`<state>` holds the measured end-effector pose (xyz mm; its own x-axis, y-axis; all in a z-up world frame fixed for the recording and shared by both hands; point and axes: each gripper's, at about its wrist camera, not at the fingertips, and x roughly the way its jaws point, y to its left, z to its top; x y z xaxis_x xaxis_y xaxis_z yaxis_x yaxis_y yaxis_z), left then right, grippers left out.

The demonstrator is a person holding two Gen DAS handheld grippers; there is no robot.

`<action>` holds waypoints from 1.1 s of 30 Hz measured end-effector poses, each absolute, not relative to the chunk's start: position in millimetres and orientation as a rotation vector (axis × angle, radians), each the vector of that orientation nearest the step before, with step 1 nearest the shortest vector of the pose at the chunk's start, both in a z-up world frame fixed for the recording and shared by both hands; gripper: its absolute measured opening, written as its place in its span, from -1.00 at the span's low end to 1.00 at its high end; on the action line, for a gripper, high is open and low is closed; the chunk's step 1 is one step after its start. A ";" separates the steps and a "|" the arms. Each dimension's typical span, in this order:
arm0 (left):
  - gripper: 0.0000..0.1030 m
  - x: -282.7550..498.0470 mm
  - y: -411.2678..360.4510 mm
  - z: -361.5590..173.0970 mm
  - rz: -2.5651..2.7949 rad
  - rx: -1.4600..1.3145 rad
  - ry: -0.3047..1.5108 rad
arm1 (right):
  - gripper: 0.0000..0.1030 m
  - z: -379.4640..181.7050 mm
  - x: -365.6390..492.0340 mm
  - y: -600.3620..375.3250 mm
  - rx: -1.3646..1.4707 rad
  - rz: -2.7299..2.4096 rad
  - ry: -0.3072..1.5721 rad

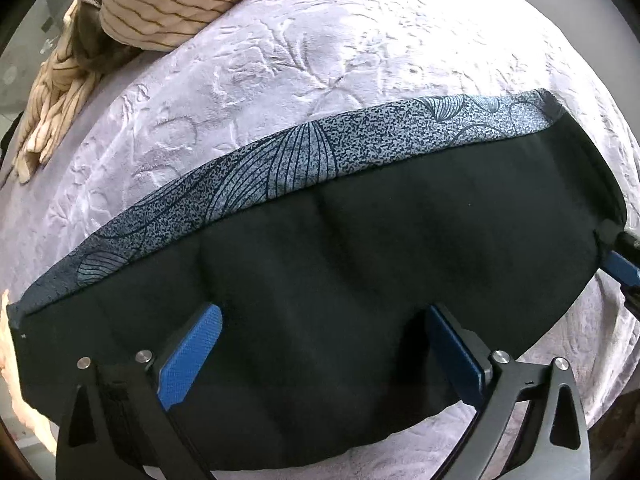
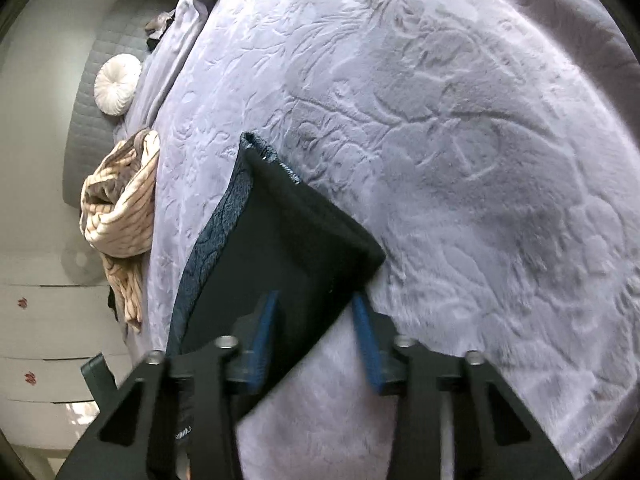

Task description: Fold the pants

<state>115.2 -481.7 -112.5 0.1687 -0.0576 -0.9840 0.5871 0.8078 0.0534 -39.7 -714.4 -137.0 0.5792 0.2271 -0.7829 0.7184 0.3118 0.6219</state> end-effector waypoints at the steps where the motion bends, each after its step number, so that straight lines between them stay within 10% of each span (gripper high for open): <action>1: 0.98 115.6 -481.4 -112.6 -0.483 0.478 1.333 | -0.61 -139.1 -40.4 -715.8 1.263 -0.396 0.939; 33: 0.98 112.7 -482.4 -115.4 -0.479 0.493 1.338 | 0.05 -156.9 -28.7 -718.3 1.274 -0.250 0.908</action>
